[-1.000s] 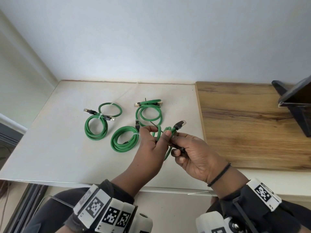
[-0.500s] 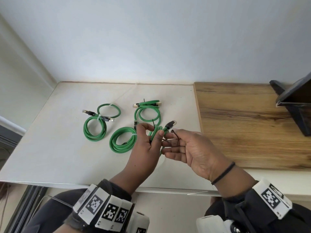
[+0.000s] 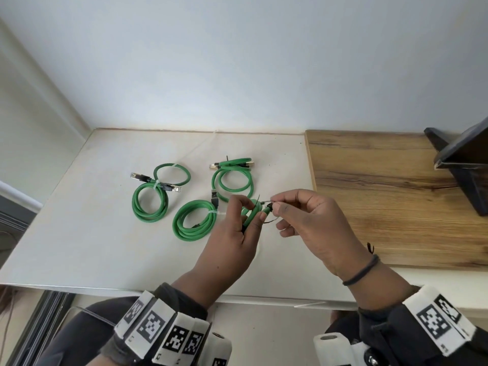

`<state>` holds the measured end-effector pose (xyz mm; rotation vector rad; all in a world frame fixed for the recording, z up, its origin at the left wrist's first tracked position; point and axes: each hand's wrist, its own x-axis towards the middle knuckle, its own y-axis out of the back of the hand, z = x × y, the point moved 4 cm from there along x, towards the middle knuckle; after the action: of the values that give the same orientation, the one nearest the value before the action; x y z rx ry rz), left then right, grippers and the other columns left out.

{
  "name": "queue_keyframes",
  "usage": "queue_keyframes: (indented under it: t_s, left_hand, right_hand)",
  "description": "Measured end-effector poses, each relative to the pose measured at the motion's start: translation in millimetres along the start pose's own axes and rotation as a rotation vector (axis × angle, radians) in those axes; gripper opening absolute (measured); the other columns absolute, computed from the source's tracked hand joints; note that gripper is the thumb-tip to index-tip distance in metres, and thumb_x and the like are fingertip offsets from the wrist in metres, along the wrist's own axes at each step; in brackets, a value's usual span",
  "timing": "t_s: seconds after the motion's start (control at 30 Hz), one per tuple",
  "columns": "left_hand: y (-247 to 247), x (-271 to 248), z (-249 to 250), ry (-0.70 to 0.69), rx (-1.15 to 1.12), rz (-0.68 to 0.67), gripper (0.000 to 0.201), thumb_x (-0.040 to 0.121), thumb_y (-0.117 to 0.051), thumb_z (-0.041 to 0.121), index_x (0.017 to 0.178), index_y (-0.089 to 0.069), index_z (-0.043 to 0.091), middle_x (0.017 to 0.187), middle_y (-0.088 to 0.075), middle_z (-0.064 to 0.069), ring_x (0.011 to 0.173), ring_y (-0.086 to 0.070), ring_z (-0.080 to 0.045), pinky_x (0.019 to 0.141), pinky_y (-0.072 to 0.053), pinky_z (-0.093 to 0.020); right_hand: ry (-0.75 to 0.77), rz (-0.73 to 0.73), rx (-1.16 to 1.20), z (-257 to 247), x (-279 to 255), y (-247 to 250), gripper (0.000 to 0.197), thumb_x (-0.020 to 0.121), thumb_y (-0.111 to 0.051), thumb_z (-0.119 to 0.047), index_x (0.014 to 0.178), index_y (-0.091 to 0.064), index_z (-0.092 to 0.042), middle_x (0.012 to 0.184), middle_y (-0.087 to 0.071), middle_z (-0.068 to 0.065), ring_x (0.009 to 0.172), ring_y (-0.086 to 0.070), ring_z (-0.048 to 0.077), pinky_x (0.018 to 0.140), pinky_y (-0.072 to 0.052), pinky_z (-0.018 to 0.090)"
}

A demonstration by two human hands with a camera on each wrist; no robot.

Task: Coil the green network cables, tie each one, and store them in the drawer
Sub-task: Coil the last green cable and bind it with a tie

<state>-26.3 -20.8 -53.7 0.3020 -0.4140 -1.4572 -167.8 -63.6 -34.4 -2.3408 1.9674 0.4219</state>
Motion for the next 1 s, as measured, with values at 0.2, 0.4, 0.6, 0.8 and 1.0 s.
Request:
queue_keyframes:
  t_s: [0.2,0.4,0.6,0.8,1.0]
  left_hand:
    - [-0.7,0.3,0.0,-0.015,0.034,-0.028,0.012,0.097,-0.048,0.033,0.095,-0.037,0.028,0.059,-0.045,-0.019,0.046,-0.032,-0.01,0.048,-0.027,-0.025]
    - [-1.6,-0.4,-1.1,-0.054,0.081,-0.046,0.013,0.097,-0.048,0.033,0.094,-0.035,0.033,0.056,-0.048,-0.012,0.046,-0.035,-0.015,0.05,-0.033,-0.035]
    - [1.5,-0.9,3.1,-0.122,0.182,-0.015,0.015,0.096,-0.05,0.032,0.094,-0.035,0.032,0.047,-0.037,0.005,0.046,-0.037,-0.015,0.049,-0.036,-0.037]
    - [2.9,0.6,4.3,-0.146,0.225,0.003,0.015,0.096,-0.05,0.03,0.095,-0.034,0.031,0.049,-0.036,0.007,0.044,-0.037,-0.011,0.045,-0.027,-0.031]
    - [3.2,0.4,5.5,-0.156,0.231,0.02,0.015,0.096,-0.051,0.03,0.095,-0.035,0.03,0.048,-0.035,0.009,0.044,-0.038,-0.01,0.047,-0.031,-0.033]
  right_hand:
    - [0.059,0.009,-0.099,-2.3,0.4,3.2,0.011,0.083,-0.068,-0.015,0.084,-0.076,-0.022,0.07,-0.071,-0.002,0.062,-0.062,0.01,0.06,-0.057,0.024]
    - [0.031,0.005,0.111,-3.6,4.4,7.6,0.006,0.083,-0.069,-0.009,0.085,-0.075,-0.008,0.075,-0.071,0.012,0.064,-0.063,0.018,0.063,-0.058,0.029]
    - [-0.037,-0.028,0.302,4.1,3.1,-2.8,0.008,0.084,-0.066,-0.013,0.084,-0.073,-0.015,0.077,-0.072,0.005,0.069,-0.06,0.014,0.063,-0.053,0.029]
    - [-0.033,-0.034,0.338,8.6,-0.2,-11.6,0.008,0.081,-0.069,-0.01,0.084,-0.075,-0.014,0.076,-0.069,0.005,0.069,-0.059,0.016,0.062,-0.053,0.028]
    - [-0.055,0.005,0.417,10.2,-0.5,-12.2,0.007,0.08,-0.069,-0.011,0.084,-0.075,-0.014,0.078,-0.069,0.006,0.067,-0.059,0.017,0.059,-0.054,0.027]
